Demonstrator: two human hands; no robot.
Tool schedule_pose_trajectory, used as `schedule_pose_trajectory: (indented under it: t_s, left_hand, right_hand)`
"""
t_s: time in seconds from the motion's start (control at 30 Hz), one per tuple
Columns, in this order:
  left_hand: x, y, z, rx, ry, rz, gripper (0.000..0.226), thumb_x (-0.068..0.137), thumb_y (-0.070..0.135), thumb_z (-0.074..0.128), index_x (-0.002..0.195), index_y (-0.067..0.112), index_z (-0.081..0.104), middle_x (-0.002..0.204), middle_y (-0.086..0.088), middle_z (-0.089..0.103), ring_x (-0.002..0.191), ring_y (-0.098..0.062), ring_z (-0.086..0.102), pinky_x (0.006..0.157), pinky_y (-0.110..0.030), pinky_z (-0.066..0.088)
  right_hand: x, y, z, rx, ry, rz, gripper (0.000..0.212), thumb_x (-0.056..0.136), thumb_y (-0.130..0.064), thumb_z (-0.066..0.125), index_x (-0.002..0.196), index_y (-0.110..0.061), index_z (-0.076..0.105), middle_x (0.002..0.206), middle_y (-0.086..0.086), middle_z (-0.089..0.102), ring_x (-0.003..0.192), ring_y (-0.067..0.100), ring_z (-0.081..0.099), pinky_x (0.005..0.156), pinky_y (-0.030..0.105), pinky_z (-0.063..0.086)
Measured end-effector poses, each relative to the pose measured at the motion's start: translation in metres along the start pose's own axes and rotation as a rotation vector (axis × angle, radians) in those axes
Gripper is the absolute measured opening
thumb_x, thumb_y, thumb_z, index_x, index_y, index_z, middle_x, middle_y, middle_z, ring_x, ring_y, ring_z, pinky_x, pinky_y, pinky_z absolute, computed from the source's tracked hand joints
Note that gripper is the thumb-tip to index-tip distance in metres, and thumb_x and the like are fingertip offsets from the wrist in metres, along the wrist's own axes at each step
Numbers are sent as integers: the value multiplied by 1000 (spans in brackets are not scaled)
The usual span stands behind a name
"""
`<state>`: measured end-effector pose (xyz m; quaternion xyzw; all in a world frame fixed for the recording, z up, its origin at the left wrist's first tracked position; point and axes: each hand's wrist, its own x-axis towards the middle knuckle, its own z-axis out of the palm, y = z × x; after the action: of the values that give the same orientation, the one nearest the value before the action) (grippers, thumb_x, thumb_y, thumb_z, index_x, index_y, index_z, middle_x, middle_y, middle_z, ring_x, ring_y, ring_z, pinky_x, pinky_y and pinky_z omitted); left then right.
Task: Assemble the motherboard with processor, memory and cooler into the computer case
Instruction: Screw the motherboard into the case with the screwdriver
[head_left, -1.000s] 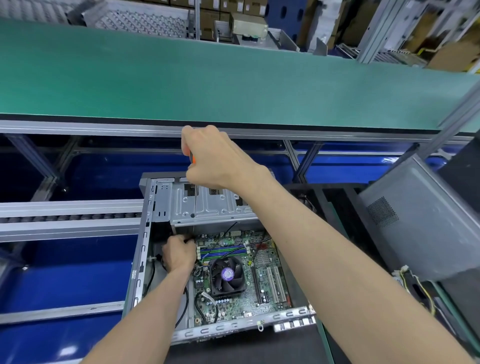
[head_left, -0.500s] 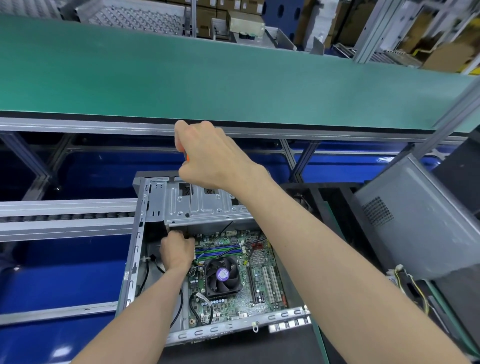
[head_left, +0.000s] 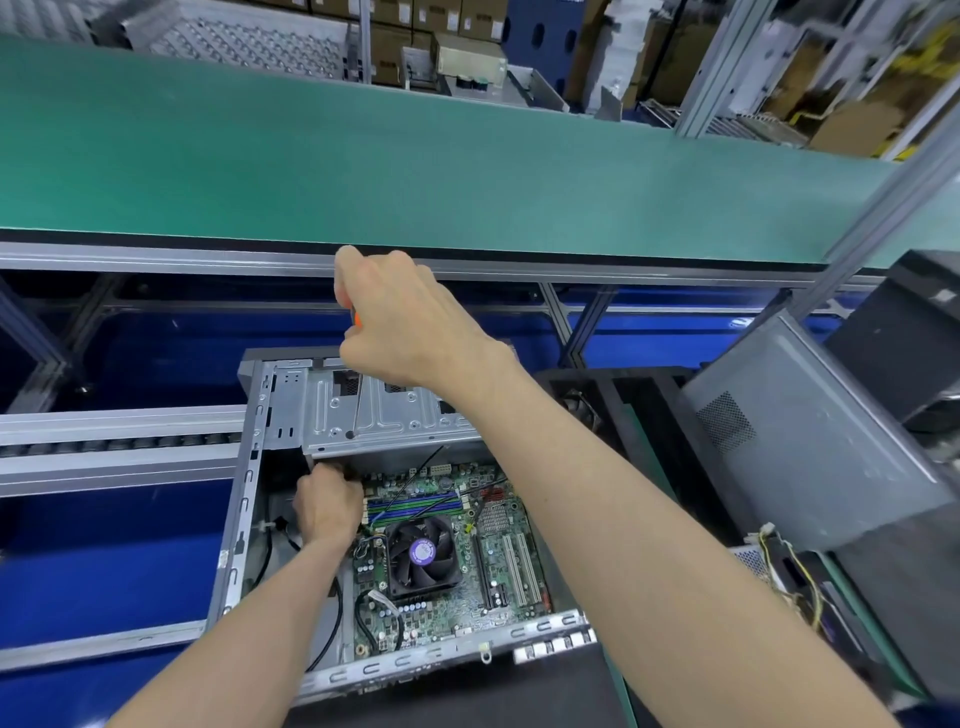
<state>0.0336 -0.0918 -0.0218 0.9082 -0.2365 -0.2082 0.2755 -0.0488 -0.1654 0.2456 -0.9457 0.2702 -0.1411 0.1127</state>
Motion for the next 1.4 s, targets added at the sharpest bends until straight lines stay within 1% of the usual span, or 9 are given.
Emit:
schedule_pose_trajectory:
  t_s: [0.27, 0.4, 0.6, 0.77, 0.93, 1.1, 1.2, 1.3, 1.4]
  left_hand:
    - [-4, 6, -8, 135, -61, 90, 15, 88, 0, 54, 74, 4, 54, 74, -15, 54, 64, -29, 48, 62, -35, 41]
    - [-3, 9, -13, 131, -89, 81, 32, 92, 4, 49, 60, 6, 48, 69, -12, 54, 59, -24, 49, 62, -35, 42]
    - [-1, 3, -8, -192, -130, -65, 30, 100, 11, 44, 72, 3, 51, 71, -10, 53, 56, -19, 49, 52, -30, 35]
    - [5, -9, -6, -819, -193, -506, 27, 94, -2, 38, 73, 11, 49, 63, -4, 49, 36, -12, 33, 38, -20, 25]
    - [3, -10, -12, -1213, -292, -729, 15, 101, -4, 43, 107, 3, 56, 100, -5, 61, 46, -6, 26, 31, -16, 20]
    - [0, -3, -11, -1747, -314, -827, 29, 102, 0, 45, 129, 5, 53, 126, -3, 60, 33, -5, 16, 31, -15, 21]
    - [0, -1, -8, -1903, -342, -870, 38, 104, 2, 43, 141, 7, 48, 103, 9, 62, 31, -7, 16, 31, -18, 22]
    - [-1, -3, -8, -1898, -363, -894, 36, 104, 4, 42, 138, 9, 51, 122, 14, 59, 33, -7, 17, 31, -18, 24]
    - [0, -5, -7, -1903, -384, -897, 26, 104, 4, 42, 126, 11, 56, 81, 6, 50, 32, -6, 17, 30, -17, 23]
  right_hand:
    - [-2, 2, 5, 95, 39, 28, 29, 73, -6, 56, 100, -5, 48, 78, 10, 53, 79, 33, 56, 59, 44, 50]
    - [2, 4, 2, 141, 117, 67, 30, 68, -8, 50, 98, -7, 49, 72, 8, 53, 75, 34, 54, 60, 44, 51]
    - [10, 12, -8, 205, 211, 135, 40, 58, -18, 42, 98, -12, 47, 78, 7, 58, 80, 29, 50, 60, 35, 45]
    - [11, 9, -6, 227, 238, 124, 40, 62, -15, 45, 102, -12, 43, 76, 9, 57, 81, 30, 50, 61, 41, 48]
    - [13, 6, -1, 247, 253, 122, 34, 69, -14, 49, 103, -15, 42, 79, 9, 58, 78, 28, 50, 63, 41, 49]
    - [14, 7, -2, 245, 270, 134, 34, 70, -12, 51, 103, -15, 42, 75, 7, 52, 78, 28, 50, 64, 44, 49]
    - [13, 10, -1, 248, 277, 148, 33, 72, -10, 52, 103, -15, 42, 74, 7, 53, 78, 29, 50, 63, 43, 48]
    - [14, 14, 0, 254, 284, 161, 31, 72, -9, 52, 100, -15, 41, 72, 7, 51, 71, 28, 49, 56, 37, 40]
    - [15, 18, 0, 251, 285, 172, 30, 73, -9, 53, 100, -15, 42, 69, 6, 49, 66, 27, 47, 55, 32, 31]
